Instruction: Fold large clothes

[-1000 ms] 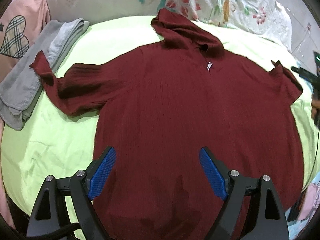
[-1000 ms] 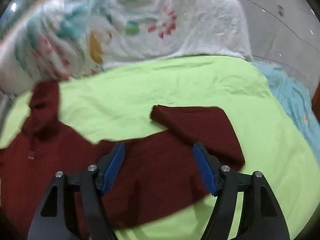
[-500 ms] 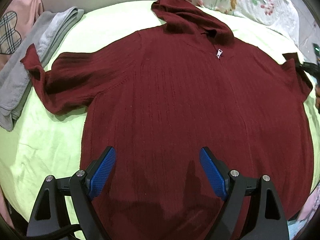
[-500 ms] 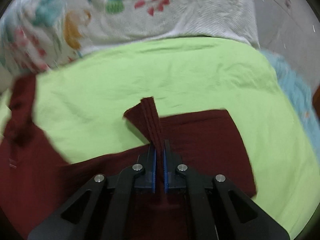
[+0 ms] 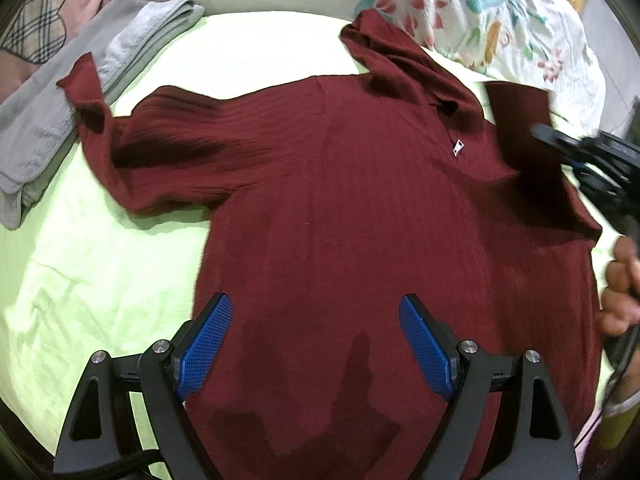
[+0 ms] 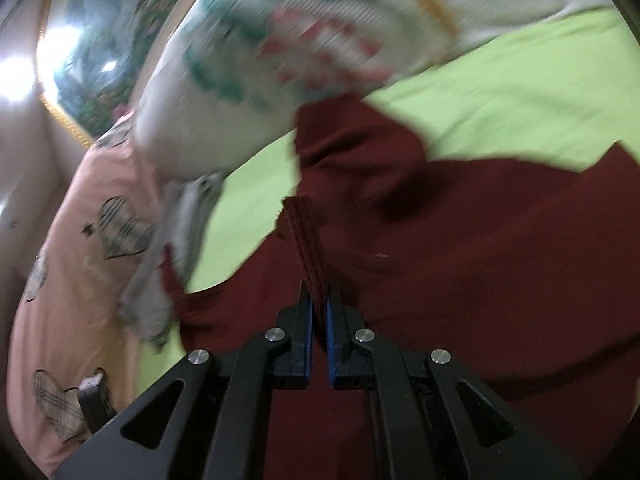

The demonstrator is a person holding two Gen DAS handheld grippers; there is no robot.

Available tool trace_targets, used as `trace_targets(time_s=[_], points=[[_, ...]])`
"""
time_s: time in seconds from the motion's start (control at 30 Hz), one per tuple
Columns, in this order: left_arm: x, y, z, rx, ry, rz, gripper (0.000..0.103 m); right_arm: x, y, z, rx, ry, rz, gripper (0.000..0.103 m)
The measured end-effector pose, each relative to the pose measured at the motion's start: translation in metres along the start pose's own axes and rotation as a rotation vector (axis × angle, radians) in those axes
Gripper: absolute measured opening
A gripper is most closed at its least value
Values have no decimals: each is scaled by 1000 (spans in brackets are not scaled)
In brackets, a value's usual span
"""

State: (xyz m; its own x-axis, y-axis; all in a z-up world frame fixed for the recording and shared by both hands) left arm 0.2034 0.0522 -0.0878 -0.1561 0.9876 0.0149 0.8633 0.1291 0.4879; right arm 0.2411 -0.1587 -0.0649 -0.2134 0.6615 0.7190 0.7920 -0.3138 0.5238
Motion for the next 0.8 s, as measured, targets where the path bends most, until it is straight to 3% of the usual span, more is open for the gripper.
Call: trace_targets(time_s=[0.13, 0.27, 0.33, 0.4, 0.43, 0.5, 0.67, 0.8], points=[[13, -2, -1, 4, -20, -23, 86, 27, -22, 61, 68, 70, -4, 6], [24, -4, 4, 25, -23, -42, 86, 33, -41, 104, 134, 81, -4, 8], [24, -3, 6, 34, -46, -52, 86, 28, -45, 117, 152, 122, 32, 11], [19, 1, 10, 41, -69, -52, 86, 22, -47, 121, 170, 143, 80, 28], [15, 5, 12, 40, -81, -47, 86, 20, -47, 115, 163, 154, 92, 40], [5, 16, 18, 38, -109, -39, 86, 24, -44, 97, 120, 162, 75, 49], [-23, 53, 53, 85, -207, -41, 86, 19, -36, 28, 8, 114, 52, 50], [-32, 84, 77, 83, -230, -74, 83, 6, -37, -25, -63, 51, 53, 51]])
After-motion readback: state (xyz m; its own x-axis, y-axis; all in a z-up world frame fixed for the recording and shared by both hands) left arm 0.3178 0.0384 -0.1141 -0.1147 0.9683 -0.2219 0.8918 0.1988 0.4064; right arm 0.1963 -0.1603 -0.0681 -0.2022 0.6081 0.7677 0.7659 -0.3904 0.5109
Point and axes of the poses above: each gripper's, at about its wrist camera, not at the fingertips, and z roughly the way its jaws point, x to its left, y to its top, the point moved 6 cm from there along z, roughly the way its jaws point, and after that the axes turned 9 degrees about y, right-handed, at the moved point
